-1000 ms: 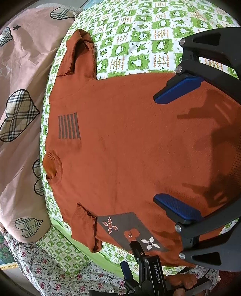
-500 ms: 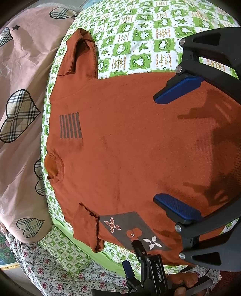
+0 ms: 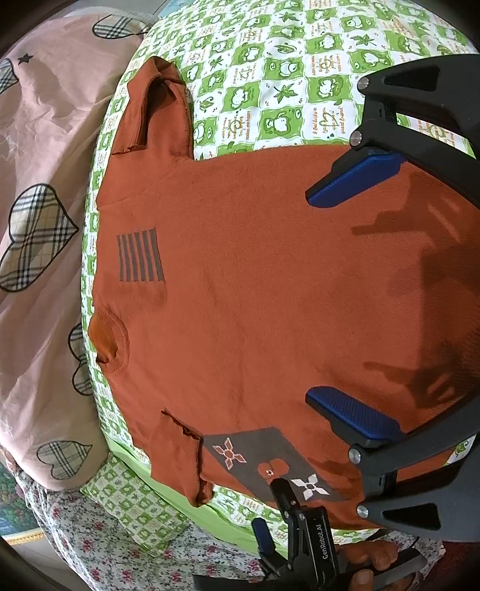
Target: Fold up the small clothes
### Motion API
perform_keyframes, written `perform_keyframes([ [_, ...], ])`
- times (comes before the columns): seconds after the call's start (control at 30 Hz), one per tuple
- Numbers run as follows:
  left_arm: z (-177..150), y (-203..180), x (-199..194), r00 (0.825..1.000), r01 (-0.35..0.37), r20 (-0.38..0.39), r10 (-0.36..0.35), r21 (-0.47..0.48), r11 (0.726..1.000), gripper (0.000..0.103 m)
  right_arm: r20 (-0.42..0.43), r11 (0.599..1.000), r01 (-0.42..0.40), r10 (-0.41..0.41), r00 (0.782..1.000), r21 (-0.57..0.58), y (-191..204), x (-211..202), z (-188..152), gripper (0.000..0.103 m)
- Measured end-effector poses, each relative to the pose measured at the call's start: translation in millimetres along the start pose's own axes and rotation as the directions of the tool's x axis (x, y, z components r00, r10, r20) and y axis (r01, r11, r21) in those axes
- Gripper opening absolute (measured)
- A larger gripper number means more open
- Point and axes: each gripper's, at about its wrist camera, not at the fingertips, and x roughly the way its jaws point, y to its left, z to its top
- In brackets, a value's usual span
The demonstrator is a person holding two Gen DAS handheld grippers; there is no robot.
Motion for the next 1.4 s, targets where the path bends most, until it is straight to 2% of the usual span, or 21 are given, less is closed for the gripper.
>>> perform_keyframes([
  [0.17,10,6,8,0.999,-0.017,-0.028,0.017,-0.011,1.000,0.098,0.017,0.998,0.014,-0.015,1.000,0.061,-24,-1,9,0.097],
  [0.4,29,13,22,0.999,-0.017,-0.051,0.015,-0.040,0.999,0.098,0.018,0.980,-0.011,0.007,1.000,0.199,-75,6,34,0.097],
  [0.63,57,17,37,0.998,0.049,-0.021,-0.051,-0.093,0.994,0.098,0.105,0.978,0.035,-0.058,0.993,0.208,-123,16,84,0.095],
  [0.77,72,18,46,0.998,0.053,-0.017,-0.055,-0.100,0.994,0.098,0.141,0.982,0.072,-0.097,0.985,0.172,-148,33,121,0.092],
  [1.03,91,23,65,0.998,0.040,-0.041,-0.044,-0.100,0.994,0.098,0.085,0.984,0.158,-0.165,0.983,0.079,-180,88,174,0.086],
  [1.1,93,25,70,0.998,0.035,-0.047,-0.040,-0.101,0.994,0.098,0.053,0.983,0.178,-0.181,0.982,0.055,-184,101,178,0.074],
  [1.13,94,26,72,0.998,0.033,-0.049,-0.038,-0.102,0.994,0.098,0.024,0.982,0.185,-0.186,0.982,0.051,-189,109,180,0.058],
  [1.2,96,28,77,0.998,0.032,-0.056,-0.039,-0.106,0.994,0.098,-0.014,0.982,0.178,-0.178,0.984,0.064,-198,120,180,0.042],
  [1.27,98,31,80,0.998,0.034,-0.057,-0.041,-0.109,0.993,0.098,-0.010,0.985,0.142,-0.142,0.990,0.095,-203,118,180,0.009],
  [1.33,99,34,81,0.998,0.040,-0.052,-0.046,-0.115,0.993,0.098,0.007,0.984,0.144,-0.145,0.989,0.102,-195,106,181,0.008],
  [1.4,99,38,81,0.997,0.045,-0.050,-0.051,-0.123,0.991,0.098,0.052,0.990,0.082,-0.088,0.995,0.115,-181,88,182,0.007],
])
